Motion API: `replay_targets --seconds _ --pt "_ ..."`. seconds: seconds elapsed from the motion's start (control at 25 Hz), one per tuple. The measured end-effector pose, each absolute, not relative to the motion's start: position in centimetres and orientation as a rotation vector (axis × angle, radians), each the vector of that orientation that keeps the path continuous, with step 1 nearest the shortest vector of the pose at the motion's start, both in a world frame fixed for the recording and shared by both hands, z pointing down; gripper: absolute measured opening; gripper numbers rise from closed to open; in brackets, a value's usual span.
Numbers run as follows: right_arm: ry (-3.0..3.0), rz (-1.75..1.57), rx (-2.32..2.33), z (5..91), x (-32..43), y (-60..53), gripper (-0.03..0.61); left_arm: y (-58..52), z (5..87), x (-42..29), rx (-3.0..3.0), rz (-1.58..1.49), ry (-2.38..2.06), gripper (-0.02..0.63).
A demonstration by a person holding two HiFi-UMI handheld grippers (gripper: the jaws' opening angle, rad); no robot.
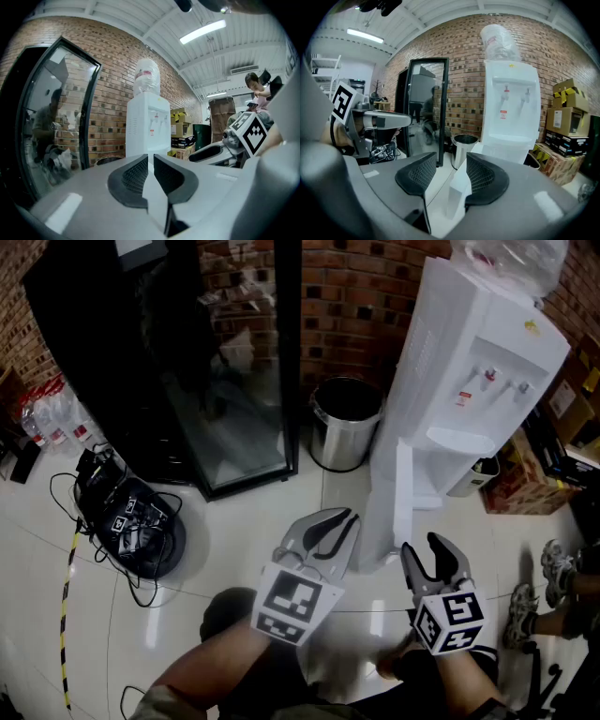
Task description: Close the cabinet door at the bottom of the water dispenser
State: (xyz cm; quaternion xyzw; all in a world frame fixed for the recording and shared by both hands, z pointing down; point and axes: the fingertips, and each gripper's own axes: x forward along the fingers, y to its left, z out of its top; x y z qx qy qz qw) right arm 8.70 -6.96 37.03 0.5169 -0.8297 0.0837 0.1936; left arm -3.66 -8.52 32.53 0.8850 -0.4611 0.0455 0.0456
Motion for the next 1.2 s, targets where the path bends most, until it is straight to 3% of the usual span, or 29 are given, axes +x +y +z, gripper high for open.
replay_targets --seconds 0.4,0.64,1.2 --pt "-2.267 0.201 1.257 43.1 5.8 -11.0 0.209 -12.0 34.1 -4.0 2.652 0.185 -1.477 0.037" --pt "-2.165 0.194 1.156 46.4 5.7 -11.1 0.122 -13.9 34.7 -3.8 2.631 0.18 -1.473 0.037" --pt "-2.136 0.35 1.163 46.5 11.1 -11.4 0.08 -18.1 36.3 0.4 2.635 0.234 -1.395 0.032"
